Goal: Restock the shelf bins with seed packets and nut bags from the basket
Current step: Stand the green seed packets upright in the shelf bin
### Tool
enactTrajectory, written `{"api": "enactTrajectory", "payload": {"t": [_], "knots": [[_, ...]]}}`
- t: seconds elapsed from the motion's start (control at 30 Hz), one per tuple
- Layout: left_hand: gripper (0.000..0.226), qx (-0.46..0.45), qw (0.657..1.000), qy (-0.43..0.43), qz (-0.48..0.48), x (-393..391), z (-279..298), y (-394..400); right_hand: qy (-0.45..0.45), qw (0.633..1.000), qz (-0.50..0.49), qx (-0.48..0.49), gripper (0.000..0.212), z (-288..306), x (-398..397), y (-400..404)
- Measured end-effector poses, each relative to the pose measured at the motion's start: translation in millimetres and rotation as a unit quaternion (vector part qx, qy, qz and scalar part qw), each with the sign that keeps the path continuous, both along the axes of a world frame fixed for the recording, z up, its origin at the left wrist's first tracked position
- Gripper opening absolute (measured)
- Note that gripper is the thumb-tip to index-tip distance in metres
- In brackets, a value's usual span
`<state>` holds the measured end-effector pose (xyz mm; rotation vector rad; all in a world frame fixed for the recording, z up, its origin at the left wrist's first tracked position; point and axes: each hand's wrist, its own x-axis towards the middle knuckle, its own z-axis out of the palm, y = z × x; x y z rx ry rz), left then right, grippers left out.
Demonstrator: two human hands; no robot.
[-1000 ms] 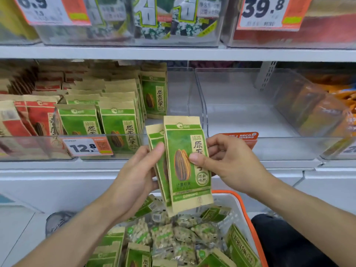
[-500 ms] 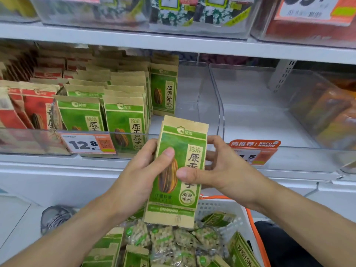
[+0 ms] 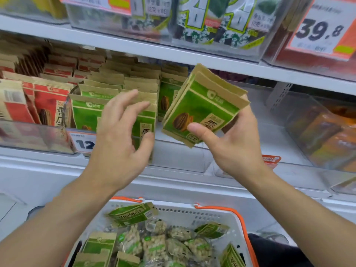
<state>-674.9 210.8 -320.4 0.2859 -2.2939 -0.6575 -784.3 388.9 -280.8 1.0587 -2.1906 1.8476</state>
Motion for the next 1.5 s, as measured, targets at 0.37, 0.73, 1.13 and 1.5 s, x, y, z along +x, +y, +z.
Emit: {"api": "enactTrajectory", "payload": {"t": [0.37,0.73,1.13,1.5], "knots": [[0.078,-0.102,0.992,-0.066,0.045,-10,-14,-15,-0.092,0.975,-0.107,0.17,0.059,-17,-82,-91],[0.079,-0.105,0.992,-0.056,0.047,-9,-19,-15,-0.085,0.952,-0.126,0.265,0.055,-54,-99,-118],[0.075,-0.088,0.994,-0.04,0.049,-12,-20,-14,-0.039,0.958,-0.158,0.236,0.046,-56,-100,-108],[0.076,-0.087,0.993,-0.041,0.066,-16,-20,-10,-0.081,0.932,-0.174,0.307,0.032,-45,-100,-104]]}}
